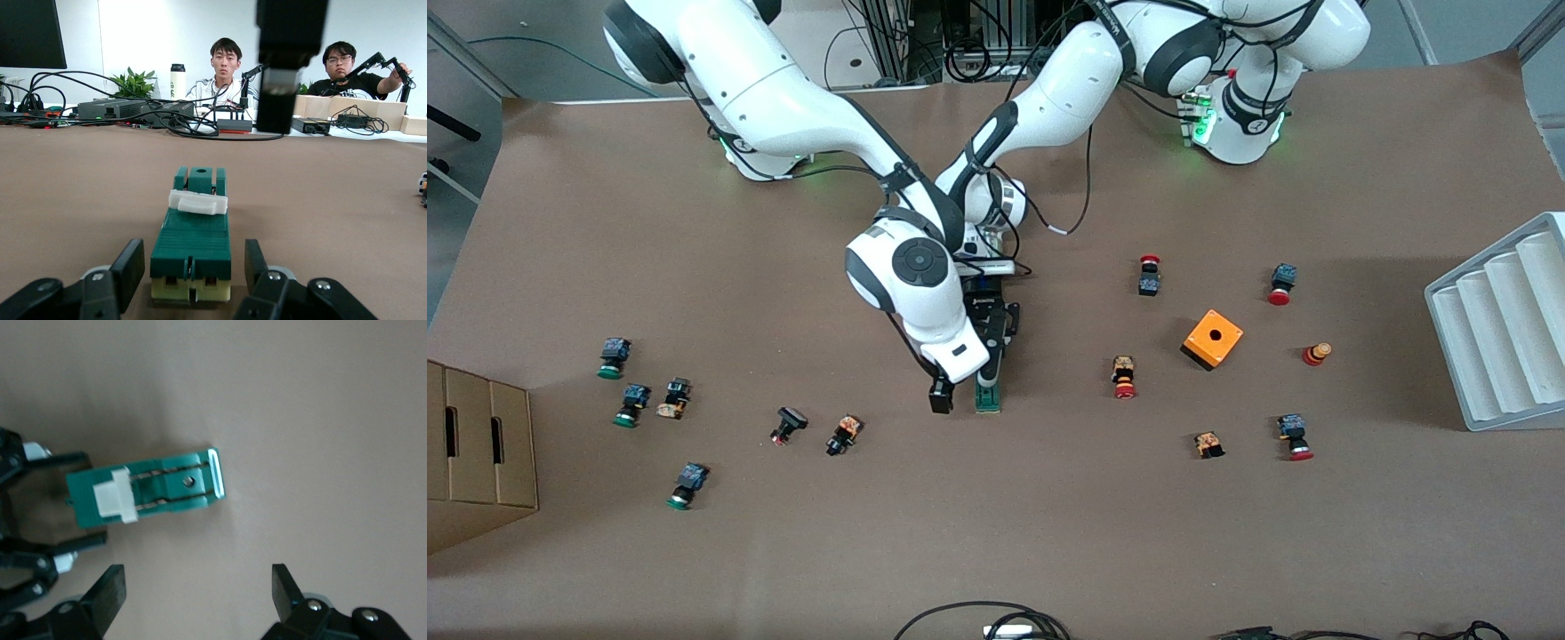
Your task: Close load switch with both arms
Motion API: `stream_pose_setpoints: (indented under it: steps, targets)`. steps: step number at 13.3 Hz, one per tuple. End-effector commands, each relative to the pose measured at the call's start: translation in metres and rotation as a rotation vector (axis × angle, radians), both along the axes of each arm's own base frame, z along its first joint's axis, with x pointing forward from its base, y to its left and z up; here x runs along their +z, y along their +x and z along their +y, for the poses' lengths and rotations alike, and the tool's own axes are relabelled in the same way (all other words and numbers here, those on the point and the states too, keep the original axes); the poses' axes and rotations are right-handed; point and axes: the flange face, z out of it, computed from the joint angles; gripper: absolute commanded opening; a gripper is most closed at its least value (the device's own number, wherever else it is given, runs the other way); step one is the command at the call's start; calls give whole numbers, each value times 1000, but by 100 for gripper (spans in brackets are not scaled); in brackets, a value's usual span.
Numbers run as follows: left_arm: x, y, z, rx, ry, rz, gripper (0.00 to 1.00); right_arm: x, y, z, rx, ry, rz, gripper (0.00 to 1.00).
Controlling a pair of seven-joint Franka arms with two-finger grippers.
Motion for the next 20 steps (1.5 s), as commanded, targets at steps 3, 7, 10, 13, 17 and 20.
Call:
stream_pose_setpoints:
  steps: [3,7,10,13,17,20]
  targets:
    - [-8,3,3,-6,4,-31,69,-20,-2,11,-21,28,-33,98]
    - [-8,4,3,-5,2,-30,69,-28,-13,24,-34,37,-32,98]
    - [-9,4,4,-4,4,-31,69,-30,-15,25,-30,31,-28,98]
    - [-9,3,3,-5,3,-30,69,-31,-16,24,-32,28,-23,98]
    - [-8,4,3,-5,2,-30,69,-38,-18,23,-30,18,-14,98]
    - [-9,3,3,-5,3,-30,69,-38,-19,24,-28,18,-14,98]
